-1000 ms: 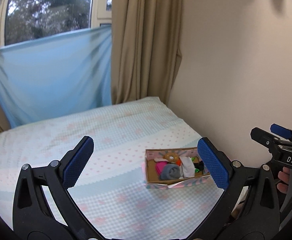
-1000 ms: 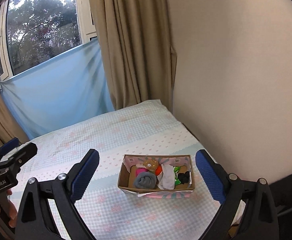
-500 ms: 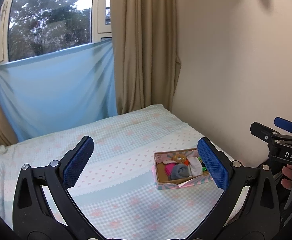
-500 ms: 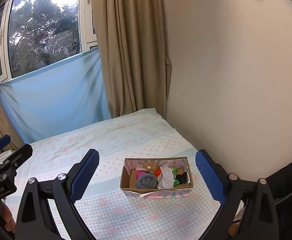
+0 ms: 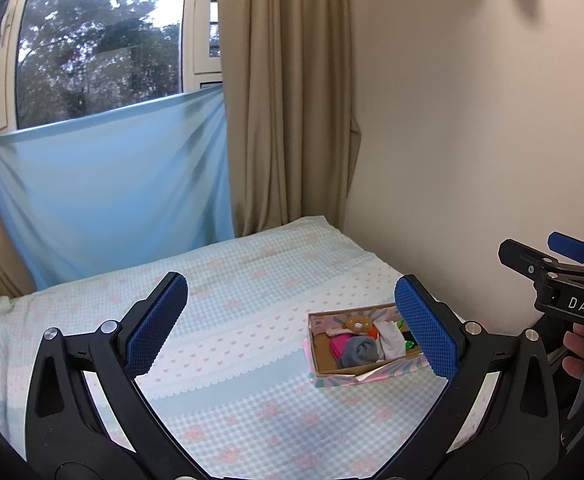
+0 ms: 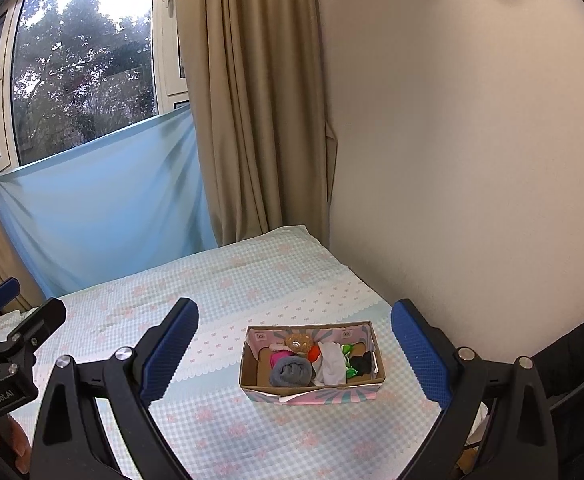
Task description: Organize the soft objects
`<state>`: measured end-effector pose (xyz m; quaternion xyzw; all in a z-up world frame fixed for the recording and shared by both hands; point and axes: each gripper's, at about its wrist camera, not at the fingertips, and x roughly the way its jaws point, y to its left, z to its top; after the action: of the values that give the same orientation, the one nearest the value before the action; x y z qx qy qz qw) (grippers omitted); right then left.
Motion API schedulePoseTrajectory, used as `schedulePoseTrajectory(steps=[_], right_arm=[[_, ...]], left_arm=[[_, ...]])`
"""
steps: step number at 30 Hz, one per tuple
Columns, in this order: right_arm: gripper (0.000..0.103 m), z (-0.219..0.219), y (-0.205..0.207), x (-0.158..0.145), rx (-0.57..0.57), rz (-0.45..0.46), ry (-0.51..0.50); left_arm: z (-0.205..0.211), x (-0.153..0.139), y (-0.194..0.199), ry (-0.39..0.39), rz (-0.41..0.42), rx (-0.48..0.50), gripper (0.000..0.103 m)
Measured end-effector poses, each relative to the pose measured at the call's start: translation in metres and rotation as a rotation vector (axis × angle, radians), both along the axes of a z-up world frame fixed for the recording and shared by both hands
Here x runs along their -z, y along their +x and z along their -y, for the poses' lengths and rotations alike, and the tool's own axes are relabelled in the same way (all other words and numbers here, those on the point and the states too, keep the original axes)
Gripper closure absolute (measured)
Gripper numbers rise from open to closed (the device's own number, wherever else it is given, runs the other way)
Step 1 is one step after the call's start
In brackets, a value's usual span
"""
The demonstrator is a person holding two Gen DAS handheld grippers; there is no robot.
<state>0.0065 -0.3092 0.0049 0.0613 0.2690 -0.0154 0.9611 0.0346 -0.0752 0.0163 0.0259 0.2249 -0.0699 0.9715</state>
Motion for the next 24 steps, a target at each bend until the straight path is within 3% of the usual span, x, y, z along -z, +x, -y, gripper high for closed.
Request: schedulePoseTrajectory(steps=[24], right_arm=[[0.007,0.0024,0.0037,-0.0012,0.012,0.003,0.007]], left_arm=[[0.0000,0.0030,0.0001,0.000,-0.001,-0.025,0.000]])
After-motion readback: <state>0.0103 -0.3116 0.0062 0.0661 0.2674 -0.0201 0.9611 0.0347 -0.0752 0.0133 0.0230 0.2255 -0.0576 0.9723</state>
